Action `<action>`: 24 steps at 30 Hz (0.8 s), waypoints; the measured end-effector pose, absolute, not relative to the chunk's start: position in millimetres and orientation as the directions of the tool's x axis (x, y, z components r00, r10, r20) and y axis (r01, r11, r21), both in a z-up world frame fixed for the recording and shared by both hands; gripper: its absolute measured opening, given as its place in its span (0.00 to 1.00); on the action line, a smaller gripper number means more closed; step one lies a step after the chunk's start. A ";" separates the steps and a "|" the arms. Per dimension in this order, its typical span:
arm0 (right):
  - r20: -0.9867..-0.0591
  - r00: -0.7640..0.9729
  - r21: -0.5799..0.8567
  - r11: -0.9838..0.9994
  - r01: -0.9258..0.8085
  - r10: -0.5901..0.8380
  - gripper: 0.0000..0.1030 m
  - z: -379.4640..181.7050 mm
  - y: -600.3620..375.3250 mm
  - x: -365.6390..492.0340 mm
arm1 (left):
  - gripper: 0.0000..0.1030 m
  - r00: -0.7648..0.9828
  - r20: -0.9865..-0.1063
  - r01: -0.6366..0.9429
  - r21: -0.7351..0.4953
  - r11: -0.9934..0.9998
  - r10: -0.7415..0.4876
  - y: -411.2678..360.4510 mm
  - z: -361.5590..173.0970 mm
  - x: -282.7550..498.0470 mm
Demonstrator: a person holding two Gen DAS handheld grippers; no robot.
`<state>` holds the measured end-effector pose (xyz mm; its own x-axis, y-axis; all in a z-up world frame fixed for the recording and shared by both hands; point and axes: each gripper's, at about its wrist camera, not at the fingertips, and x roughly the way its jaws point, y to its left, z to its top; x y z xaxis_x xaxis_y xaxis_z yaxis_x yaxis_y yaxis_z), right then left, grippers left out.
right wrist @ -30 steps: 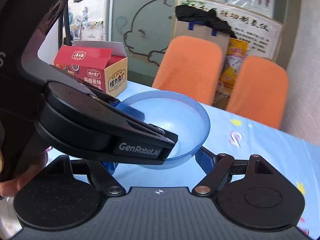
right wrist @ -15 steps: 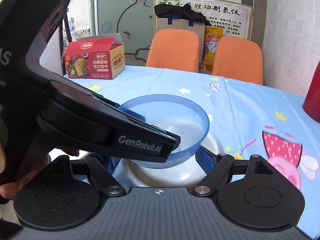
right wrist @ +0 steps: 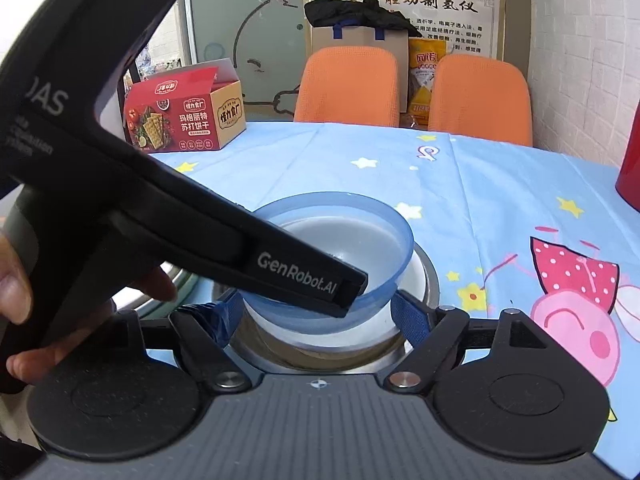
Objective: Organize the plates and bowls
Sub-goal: 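Carry the blue bowl with both grippers and lower it into the white bowl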
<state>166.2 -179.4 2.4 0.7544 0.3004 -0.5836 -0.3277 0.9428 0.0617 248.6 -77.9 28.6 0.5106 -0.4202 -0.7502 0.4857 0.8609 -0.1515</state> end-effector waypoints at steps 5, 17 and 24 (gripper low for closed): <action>-0.591 0.759 0.055 0.953 -0.298 0.271 0.66 6.5 -185.6 154.9 | 0.86 0.538 -0.729 0.479 -0.149 0.865 -0.423 -72.5 39.2 247.5; -0.569 0.785 0.161 0.969 -0.187 0.246 0.67 13.5 -215.6 130.1 | 0.91 0.620 -0.669 0.391 -0.190 0.901 -0.410 -37.6 60.8 242.5; -0.583 0.781 0.114 0.975 -0.192 0.222 0.67 8.2 -207.0 149.3 | 0.91 0.600 -0.708 0.372 -0.164 0.913 -0.372 -34.0 44.1 247.4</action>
